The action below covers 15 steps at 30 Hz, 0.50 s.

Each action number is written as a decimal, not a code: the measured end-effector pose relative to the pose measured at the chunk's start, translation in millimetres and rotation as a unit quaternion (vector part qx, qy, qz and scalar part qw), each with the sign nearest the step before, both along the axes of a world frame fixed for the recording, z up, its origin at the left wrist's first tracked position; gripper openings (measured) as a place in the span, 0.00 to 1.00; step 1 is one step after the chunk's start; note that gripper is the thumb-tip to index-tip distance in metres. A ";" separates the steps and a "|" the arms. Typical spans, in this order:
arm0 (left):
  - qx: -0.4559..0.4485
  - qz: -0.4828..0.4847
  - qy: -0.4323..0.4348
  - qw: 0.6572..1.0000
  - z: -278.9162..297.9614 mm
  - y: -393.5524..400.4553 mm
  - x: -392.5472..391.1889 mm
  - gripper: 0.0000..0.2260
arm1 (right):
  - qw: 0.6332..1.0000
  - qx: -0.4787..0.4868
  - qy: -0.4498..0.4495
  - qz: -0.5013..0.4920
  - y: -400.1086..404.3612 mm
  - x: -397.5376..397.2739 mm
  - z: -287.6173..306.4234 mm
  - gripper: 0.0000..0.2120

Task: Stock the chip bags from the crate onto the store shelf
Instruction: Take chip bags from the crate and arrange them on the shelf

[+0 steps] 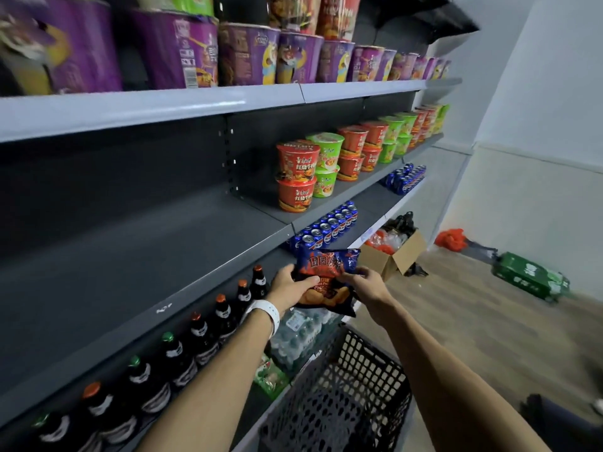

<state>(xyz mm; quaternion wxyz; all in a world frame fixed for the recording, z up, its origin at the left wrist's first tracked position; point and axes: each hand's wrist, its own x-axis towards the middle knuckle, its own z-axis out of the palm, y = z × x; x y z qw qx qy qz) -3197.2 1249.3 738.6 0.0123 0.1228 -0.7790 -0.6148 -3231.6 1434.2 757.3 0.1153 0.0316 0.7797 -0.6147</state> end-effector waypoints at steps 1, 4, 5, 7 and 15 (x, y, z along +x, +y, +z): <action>-0.006 0.012 -0.003 1.000 3.2 -2.7 7.9 0.18 | 1.000 0.002 0.002 0.006 -5.0 4.9 4.7 0.07; -0.039 0.049 0.002 0.998 15.0 -10.9 37.1 0.21 | 0.999 0.018 0.011 0.039 -22.2 20.2 13.2 0.11; -0.049 0.063 0.002 0.997 19.0 -13.7 48.3 0.20 | 0.998 0.028 0.016 0.052 -27.8 25.4 14.1 0.12; -0.063 0.090 0.001 0.994 28.0 -19.5 71.8 0.17 | 0.995 0.044 0.027 0.081 -38.9 34.1 14.9 0.13; -0.094 0.217 0.005 0.972 65.0 -79.2 167.7 0.15 | 0.980 0.038 0.073 0.182 -132.4 92.8 40.1 0.13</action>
